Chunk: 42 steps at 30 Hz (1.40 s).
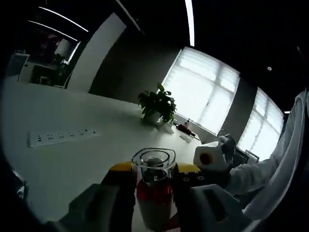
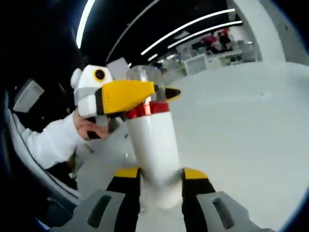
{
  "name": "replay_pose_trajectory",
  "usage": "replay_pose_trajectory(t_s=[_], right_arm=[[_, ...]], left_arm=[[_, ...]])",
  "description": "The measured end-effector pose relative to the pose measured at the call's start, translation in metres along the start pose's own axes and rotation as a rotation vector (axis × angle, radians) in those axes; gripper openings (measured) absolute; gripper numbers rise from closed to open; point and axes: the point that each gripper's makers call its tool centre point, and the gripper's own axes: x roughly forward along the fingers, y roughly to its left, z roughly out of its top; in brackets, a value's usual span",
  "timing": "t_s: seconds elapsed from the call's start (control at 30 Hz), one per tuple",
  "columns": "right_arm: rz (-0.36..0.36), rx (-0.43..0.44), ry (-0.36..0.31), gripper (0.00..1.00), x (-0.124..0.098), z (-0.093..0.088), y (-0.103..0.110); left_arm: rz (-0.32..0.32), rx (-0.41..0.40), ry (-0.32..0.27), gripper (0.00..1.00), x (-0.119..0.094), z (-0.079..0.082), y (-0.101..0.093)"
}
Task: Arrange the skincare products in the storage area until every visible bottle or jar stands upright without overlapping.
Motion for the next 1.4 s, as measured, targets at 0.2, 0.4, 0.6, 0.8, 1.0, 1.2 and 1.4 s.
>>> replay_pose_trajectory(t_s=[0.2, 0.4, 0.6, 0.8, 1.0, 1.2, 1.4], right_arm=[[-0.062, -0.042, -0.014, 0.24, 0.003, -0.008, -0.002], [-0.152, -0.142, -0.037, 0.22, 0.005, -0.01, -0.004], [-0.223, -0.149, -0.072, 0.22, 0.003, -0.012, -0.003], [-0.275, -0.167, -0.094, 0.22, 0.0, -0.016, -0.001], [-0.307, -0.183, -0.113, 0.21, -0.003, -0.018, 0.002], [-0.321, -0.207, -0.121, 0.21, -0.005, -0.022, 0.004], [-0.333, -0.199, -0.128, 0.21, -0.008, -0.024, 0.005]], left_arm=[[-0.011, 0.09, 0.047, 0.25, 0.001, -0.011, -0.011], [0.001, 0.136, 0.051, 0.25, -0.001, -0.017, -0.013], [-0.011, 0.17, 0.042, 0.25, -0.007, -0.018, -0.019], [-0.035, 0.206, 0.031, 0.25, -0.01, -0.019, -0.026], [-0.042, 0.228, 0.032, 0.25, -0.013, -0.022, -0.032], [-0.065, 0.291, 0.024, 0.26, -0.017, -0.026, -0.043], [-0.078, 0.292, 0.019, 0.26, -0.018, -0.028, -0.048]])
